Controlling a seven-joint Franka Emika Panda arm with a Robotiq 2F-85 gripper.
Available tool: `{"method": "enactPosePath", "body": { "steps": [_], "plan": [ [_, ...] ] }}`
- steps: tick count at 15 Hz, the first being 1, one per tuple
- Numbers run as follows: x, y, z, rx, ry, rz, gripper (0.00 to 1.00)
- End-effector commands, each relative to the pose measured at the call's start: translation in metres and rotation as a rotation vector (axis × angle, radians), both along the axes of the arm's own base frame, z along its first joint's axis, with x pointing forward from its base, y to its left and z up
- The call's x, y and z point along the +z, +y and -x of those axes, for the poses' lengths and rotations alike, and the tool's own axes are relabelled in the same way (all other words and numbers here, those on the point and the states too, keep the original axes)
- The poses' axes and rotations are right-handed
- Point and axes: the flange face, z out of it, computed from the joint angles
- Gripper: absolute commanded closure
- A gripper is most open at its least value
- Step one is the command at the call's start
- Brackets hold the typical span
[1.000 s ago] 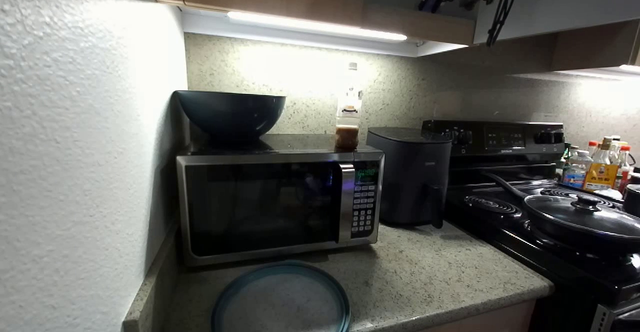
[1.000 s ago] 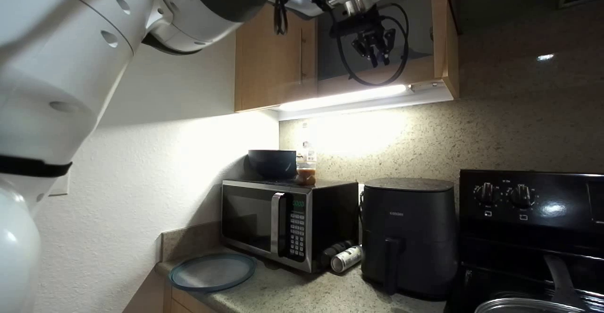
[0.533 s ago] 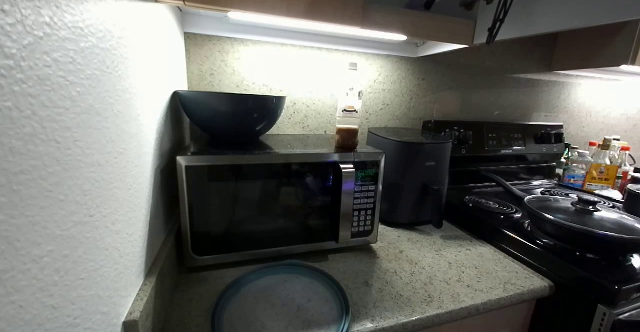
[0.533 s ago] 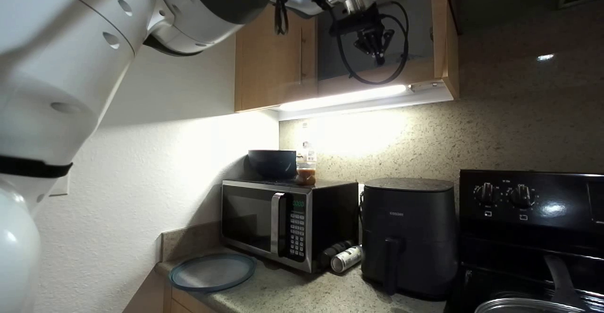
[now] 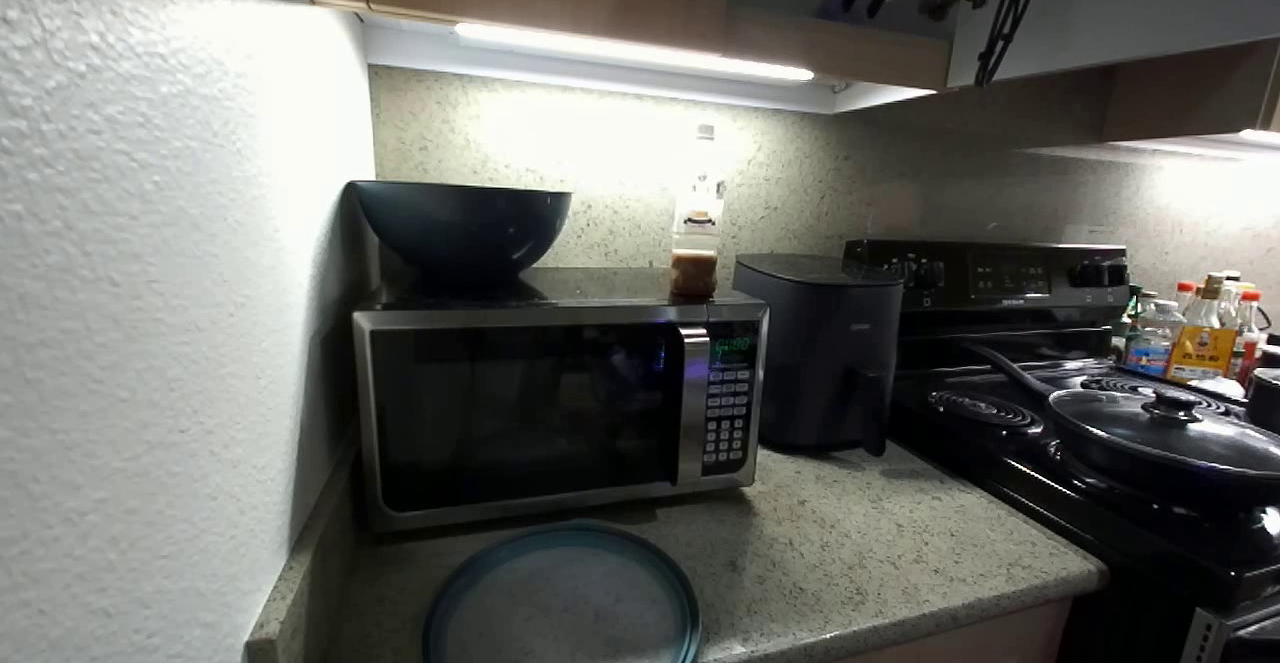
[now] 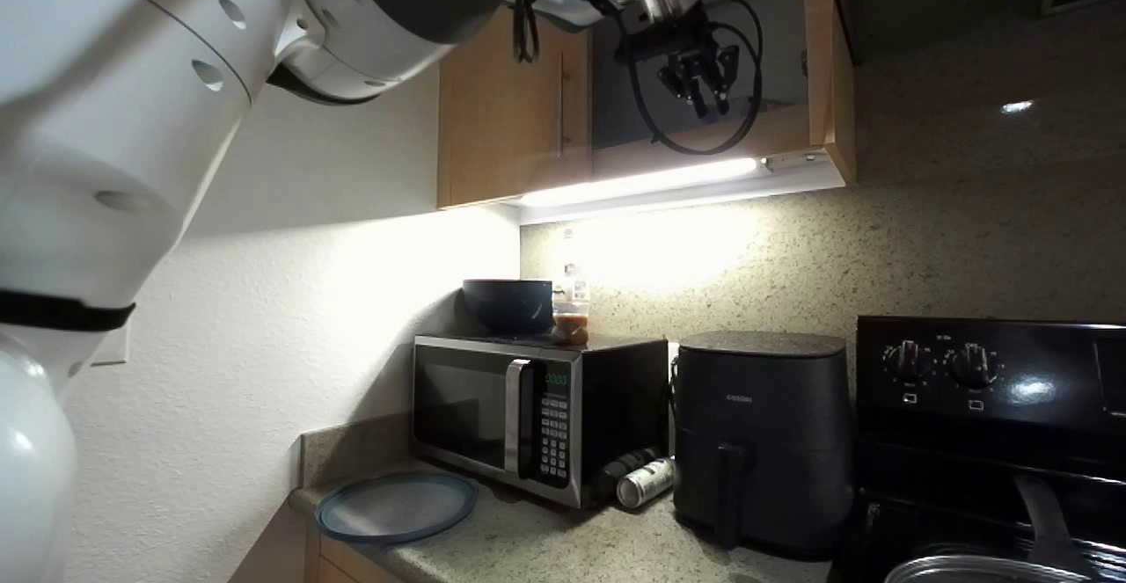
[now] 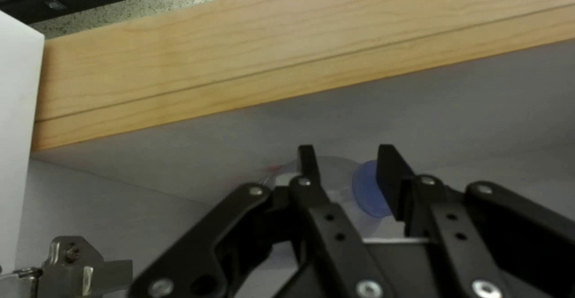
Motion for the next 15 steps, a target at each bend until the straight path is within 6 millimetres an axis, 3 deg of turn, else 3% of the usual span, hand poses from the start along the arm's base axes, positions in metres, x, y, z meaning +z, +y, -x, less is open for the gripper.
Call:
{"method": "enactPosePath", "body": {
  "steps": [1,5,8,15],
  "plan": [
    [0.006,0.012,0.006,0.004,0.017,0.018,0.28],
    [0.01,0.028,0.004,0.014,0.015,0.049,0.03],
    [0.006,0.036,-0.001,-0.004,0.029,0.055,0.0],
    [0.001,0.052,-0.006,-0.289,0.054,0.107,0.0]
  ]
}}
